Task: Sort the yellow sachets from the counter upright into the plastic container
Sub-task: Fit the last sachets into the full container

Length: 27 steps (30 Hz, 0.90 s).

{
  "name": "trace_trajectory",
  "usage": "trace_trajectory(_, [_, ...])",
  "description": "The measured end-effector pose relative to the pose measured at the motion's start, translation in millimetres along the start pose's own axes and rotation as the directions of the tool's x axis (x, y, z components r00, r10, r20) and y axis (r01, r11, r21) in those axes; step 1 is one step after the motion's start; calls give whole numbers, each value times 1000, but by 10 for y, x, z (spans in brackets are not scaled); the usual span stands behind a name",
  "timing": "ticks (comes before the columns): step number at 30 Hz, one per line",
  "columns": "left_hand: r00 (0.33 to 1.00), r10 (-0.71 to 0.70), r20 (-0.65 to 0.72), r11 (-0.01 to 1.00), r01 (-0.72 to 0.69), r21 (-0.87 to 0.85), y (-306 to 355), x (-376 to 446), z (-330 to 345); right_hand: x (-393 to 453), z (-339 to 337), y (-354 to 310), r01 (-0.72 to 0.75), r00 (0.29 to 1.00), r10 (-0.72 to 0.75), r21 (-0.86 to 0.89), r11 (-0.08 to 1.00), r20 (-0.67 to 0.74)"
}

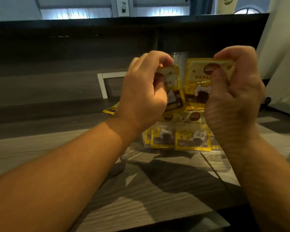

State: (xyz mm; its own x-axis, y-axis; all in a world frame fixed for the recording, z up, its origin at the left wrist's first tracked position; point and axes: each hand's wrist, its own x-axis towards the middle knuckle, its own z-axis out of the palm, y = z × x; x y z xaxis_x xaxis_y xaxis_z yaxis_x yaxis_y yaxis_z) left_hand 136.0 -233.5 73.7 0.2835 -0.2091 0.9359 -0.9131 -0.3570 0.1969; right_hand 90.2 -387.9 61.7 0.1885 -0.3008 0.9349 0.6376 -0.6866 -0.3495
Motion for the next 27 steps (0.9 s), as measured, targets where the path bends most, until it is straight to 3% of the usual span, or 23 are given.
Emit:
trace_trajectory(4, [996,36,79,998,-41,52,-7,-6,-22,2,6,20,26,999,-27,-15,1000,-24])
trace_trajectory(6, [984,-41,173,999,35,36,-28,-68,-32,-6,9,25,20,999,-21,-20,1000,-26])
trace_trajectory(10, [895,-170,411,984,132,120,-60,-258,-9,-7,14,10,-14,1000,13,-46,999,-9])
trace_trajectory(14, [914,-249,319,968,222,119,-92,-451,26,-9,19,26,-20,998,27,-141,990,53])
trace_trajectory(19, [898,-292,329,956,269,114,-71,-495,19,-38,10,20,17,989,17,-228,973,146])
trace_trajectory(27, [894,-370,253,924,383,-5,-76,-540,16,-72,3,-50,42,900,130,-380,924,416])
